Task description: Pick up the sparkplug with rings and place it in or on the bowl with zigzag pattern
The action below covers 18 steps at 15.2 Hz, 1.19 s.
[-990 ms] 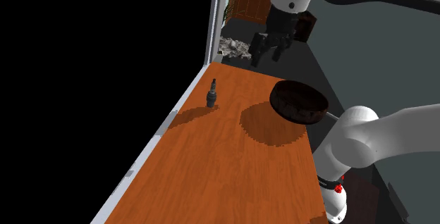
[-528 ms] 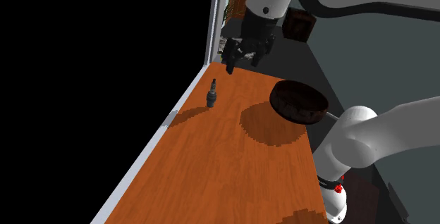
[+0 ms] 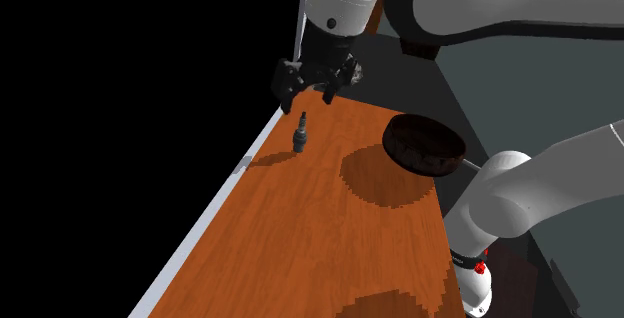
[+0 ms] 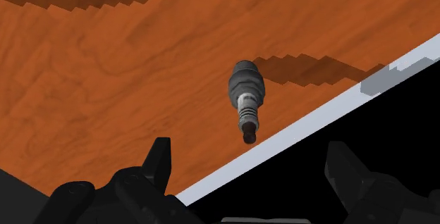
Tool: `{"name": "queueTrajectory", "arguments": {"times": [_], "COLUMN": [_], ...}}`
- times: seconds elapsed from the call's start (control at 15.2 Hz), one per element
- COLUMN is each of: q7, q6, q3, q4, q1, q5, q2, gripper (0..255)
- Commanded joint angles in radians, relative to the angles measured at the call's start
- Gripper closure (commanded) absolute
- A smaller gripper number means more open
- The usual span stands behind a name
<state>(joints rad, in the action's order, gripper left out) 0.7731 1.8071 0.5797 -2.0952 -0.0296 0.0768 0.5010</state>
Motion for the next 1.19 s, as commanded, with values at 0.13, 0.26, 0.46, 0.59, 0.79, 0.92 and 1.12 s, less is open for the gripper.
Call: {"name": "queueTrajectory", "arguments": {"times": [0.13, 0.26, 0.46, 0.59, 0.79, 0.92, 1.12], "q7": [0.006, 0.007, 0.007, 0.007, 0.007, 0.007, 0.007], "q6": [0.052, 0.087, 0.087, 0.087, 0.087, 0.087, 0.087], "q3": [0.009, 0.012, 0.012, 0.012, 0.012, 0.012, 0.012], "q4": [-0.045, -0.076, -0.076, -0.076, -0.076, -0.076, -0.076], "q1": [0.0, 0.001, 0.001, 0.001, 0.001, 0.001, 0.001], "q5": [0.0, 0.0, 0.0, 0.0, 0.0, 0.0, 0.0], "q2": [-0.005, -0.01, -0.01, -0.01, -0.01, -0.01, -0.01], "gripper": [0, 0, 0, 0, 0, 255, 255]}}
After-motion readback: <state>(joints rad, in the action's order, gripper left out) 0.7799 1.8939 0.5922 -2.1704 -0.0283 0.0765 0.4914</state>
